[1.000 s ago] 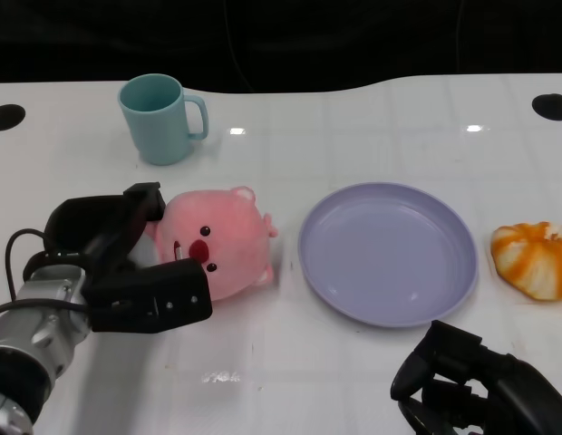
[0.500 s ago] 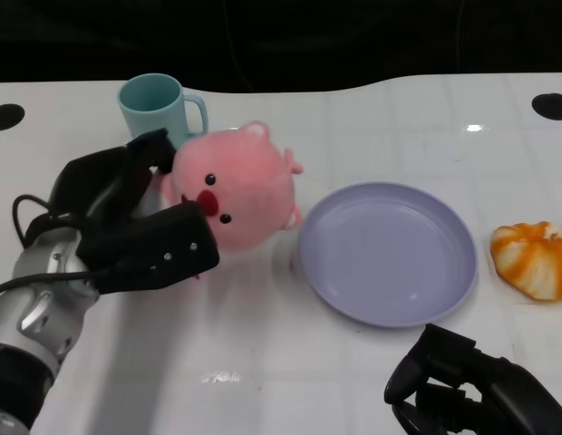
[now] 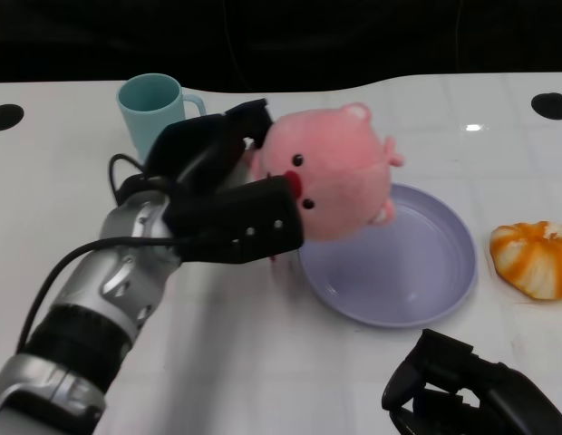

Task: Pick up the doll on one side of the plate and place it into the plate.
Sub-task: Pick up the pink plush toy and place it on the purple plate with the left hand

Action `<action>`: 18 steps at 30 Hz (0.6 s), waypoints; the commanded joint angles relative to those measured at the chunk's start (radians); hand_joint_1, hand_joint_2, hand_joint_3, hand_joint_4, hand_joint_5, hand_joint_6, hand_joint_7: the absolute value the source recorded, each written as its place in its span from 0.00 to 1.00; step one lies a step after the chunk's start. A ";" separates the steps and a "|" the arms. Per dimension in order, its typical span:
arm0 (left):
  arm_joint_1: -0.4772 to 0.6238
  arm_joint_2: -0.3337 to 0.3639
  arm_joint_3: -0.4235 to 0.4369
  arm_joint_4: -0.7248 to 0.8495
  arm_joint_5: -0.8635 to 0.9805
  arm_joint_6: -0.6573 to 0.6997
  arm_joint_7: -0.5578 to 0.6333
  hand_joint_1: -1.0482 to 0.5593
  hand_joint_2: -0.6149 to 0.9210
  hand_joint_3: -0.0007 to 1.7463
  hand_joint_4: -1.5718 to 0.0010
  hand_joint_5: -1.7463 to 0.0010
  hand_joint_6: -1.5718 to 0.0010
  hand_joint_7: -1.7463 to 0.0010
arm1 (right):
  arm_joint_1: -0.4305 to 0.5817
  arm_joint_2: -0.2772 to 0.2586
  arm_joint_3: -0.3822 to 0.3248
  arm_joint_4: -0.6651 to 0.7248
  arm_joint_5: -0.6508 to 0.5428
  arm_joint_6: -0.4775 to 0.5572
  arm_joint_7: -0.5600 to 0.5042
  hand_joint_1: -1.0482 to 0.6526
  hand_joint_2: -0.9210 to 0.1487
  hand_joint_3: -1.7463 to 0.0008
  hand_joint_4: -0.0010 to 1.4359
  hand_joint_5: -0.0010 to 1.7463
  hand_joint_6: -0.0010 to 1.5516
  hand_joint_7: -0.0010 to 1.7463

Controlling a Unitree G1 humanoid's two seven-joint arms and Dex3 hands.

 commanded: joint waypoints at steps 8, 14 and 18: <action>-0.067 -0.117 -0.081 0.059 0.043 0.068 -0.047 0.53 0.69 0.63 0.42 0.00 0.54 0.00 | 0.013 -0.001 0.011 -0.029 0.003 0.000 -0.007 0.49 0.05 0.64 0.45 1.00 0.28 0.96; -0.110 -0.166 -0.109 0.136 0.061 0.083 -0.032 0.53 0.75 0.56 0.43 0.00 0.56 0.00 | 0.016 0.000 0.021 -0.041 -0.007 0.012 -0.019 0.48 0.05 0.64 0.45 1.00 0.28 0.97; -0.135 -0.185 -0.119 0.192 0.065 0.096 -0.033 0.52 0.76 0.55 0.45 0.00 0.58 0.00 | 0.017 0.001 0.031 -0.046 -0.014 0.008 -0.027 0.48 0.06 0.64 0.45 1.00 0.28 0.97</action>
